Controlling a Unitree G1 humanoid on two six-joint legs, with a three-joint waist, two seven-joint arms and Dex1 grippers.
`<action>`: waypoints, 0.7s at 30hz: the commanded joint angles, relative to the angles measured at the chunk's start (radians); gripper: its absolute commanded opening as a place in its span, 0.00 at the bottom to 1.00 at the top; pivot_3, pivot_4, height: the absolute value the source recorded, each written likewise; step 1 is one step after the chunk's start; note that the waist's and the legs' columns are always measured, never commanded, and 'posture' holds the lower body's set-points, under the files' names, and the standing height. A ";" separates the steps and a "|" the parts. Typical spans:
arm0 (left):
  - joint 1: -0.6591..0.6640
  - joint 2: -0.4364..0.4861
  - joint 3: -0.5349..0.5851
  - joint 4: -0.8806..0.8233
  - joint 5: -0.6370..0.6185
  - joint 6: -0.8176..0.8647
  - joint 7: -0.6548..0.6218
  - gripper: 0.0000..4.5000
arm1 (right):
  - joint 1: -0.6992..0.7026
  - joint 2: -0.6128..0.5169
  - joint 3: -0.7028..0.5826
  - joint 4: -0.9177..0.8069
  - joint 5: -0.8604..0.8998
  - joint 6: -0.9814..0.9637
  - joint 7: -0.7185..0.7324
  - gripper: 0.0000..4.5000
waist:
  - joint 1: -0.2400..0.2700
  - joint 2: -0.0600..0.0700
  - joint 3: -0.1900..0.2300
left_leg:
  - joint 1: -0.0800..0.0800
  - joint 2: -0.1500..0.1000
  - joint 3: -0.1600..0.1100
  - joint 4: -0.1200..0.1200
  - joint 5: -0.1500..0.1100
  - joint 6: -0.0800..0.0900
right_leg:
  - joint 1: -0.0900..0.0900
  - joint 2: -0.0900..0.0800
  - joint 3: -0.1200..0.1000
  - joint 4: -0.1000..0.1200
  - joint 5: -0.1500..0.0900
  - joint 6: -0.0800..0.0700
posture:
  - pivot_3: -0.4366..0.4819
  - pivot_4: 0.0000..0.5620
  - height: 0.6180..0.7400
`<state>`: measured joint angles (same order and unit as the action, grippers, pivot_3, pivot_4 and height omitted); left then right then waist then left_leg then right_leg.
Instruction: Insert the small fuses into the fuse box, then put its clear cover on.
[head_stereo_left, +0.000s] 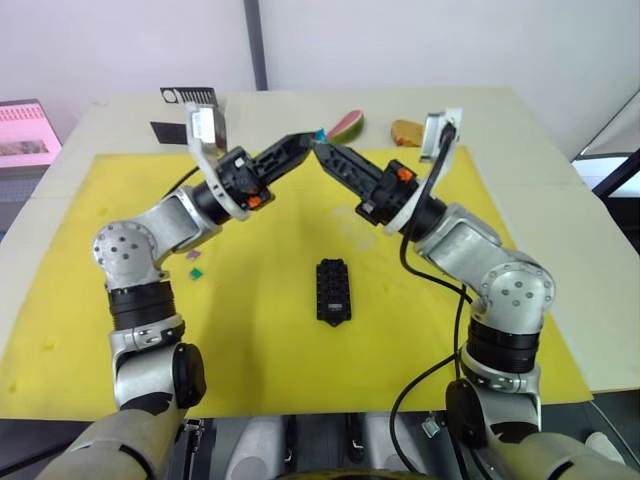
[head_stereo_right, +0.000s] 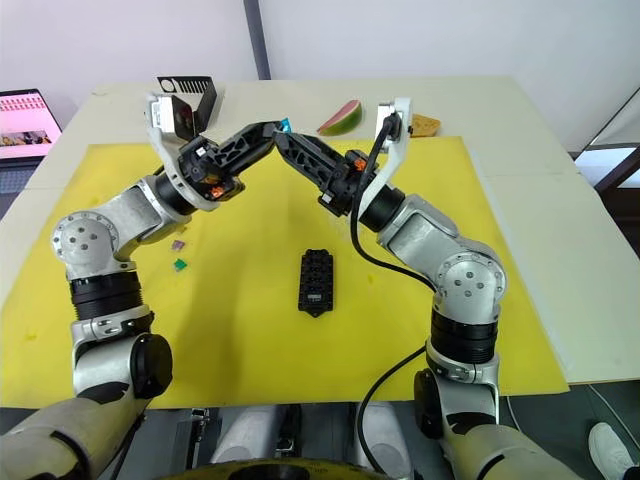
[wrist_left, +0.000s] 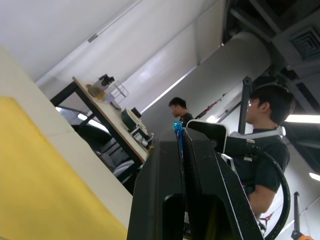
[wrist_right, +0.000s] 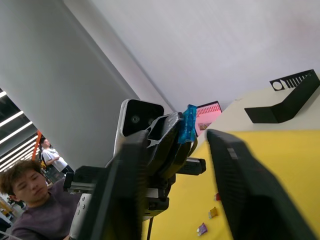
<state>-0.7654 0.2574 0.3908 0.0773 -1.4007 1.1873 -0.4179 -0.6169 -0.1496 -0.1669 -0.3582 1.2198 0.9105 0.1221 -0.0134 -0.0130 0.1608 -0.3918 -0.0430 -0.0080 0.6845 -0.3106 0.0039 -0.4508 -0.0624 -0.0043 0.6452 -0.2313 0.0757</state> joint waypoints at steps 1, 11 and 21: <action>-0.013 0.009 -0.008 -0.023 -0.028 -0.018 -0.007 0.00 | -0.020 -0.008 0.001 -0.024 0.029 -0.017 -0.003 0.01 | 0.000 0.000 0.000 | 0.000 0.000 0.000 0.000 0.000 0.000 | 0.000 0.000 0.000 0.000 0.000 0.000 | 0.48 0.27 1.00; 0.008 0.035 -0.027 -0.032 -0.027 -0.026 -0.007 0.00 | -0.005 -0.025 -0.003 -0.048 0.112 -0.022 0.007 0.01 | 0.001 0.000 0.000 | 0.000 0.000 0.000 0.000 0.000 0.001 | 0.000 0.000 0.000 0.000 0.000 0.000 | 0.48 0.27 1.00; 0.074 0.344 -0.055 -0.095 0.030 0.055 -0.231 0.97 | -0.033 -0.190 -0.014 -0.027 0.163 0.031 0.077 0.00 | -0.004 0.000 0.001 | 0.000 0.001 0.000 0.000 -0.001 0.002 | 0.000 0.001 0.000 0.000 0.000 0.000 | 0.48 0.27 1.00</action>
<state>-0.6964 0.5519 0.3471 0.0447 -1.3964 1.2318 -0.5690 -0.6246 -0.3052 -0.1628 -0.3623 1.3596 0.9279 0.1597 -0.0171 -0.0128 0.1613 -0.3919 -0.0421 -0.0078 0.6842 -0.3123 0.0070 -0.4507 -0.0615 -0.0043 0.6442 -0.2316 0.0753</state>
